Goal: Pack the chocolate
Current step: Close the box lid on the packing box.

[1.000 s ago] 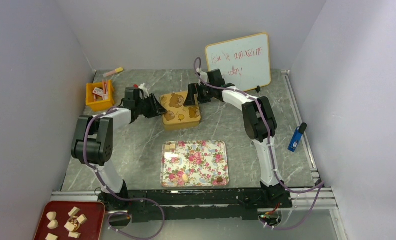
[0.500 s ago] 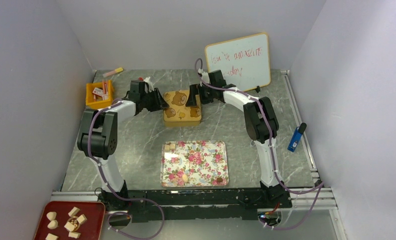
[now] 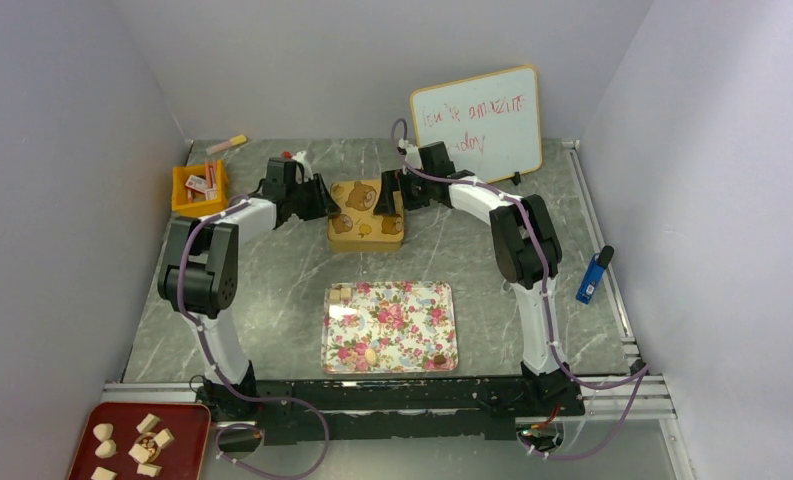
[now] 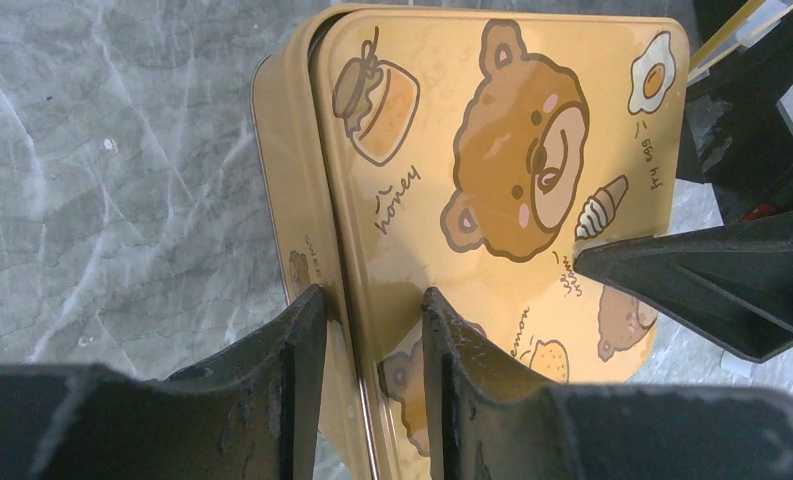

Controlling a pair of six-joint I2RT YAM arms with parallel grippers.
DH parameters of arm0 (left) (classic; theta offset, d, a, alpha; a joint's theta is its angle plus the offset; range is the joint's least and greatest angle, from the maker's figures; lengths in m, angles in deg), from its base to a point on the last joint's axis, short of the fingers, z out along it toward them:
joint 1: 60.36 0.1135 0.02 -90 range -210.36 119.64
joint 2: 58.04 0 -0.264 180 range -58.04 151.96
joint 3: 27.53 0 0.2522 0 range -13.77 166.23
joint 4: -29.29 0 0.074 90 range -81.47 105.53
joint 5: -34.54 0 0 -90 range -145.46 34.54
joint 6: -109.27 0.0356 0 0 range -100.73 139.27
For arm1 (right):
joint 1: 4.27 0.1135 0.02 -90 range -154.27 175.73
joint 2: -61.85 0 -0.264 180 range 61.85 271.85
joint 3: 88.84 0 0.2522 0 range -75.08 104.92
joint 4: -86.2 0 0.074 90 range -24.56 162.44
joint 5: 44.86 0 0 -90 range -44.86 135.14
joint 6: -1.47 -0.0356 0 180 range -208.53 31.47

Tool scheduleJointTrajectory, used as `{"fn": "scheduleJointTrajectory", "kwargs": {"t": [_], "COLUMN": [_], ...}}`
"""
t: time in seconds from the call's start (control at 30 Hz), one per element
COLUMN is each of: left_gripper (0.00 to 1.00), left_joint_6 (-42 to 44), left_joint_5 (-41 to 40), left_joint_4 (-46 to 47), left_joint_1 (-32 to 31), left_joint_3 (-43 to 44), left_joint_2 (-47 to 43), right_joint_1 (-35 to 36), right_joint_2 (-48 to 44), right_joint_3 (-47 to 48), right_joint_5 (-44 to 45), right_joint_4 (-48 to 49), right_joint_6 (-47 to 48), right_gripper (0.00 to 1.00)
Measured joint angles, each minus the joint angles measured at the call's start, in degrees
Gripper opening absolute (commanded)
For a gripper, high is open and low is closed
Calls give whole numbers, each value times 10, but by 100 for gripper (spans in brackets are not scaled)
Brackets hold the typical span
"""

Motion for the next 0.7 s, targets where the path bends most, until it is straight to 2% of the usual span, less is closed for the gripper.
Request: {"fn": "scheduleJointTrajectory", "kwargs": {"t": [0.3, 0.7], "left_gripper": [40, 42], "left_joint_6": [10, 13], "left_joint_5": [-20, -12], "left_joint_4": [15, 13], "left_joint_1": [-2, 6], "left_joint_3": [-18, -37], "left_joint_2": [-20, -36], "right_joint_1": [0, 3], "right_joint_2": [-1, -1], "right_joint_3": [0, 0], "right_joint_5": [-1, -12], "right_joint_4": [0, -1], "right_joint_6": [-1, -5], "right_gripper": [100, 100]}}
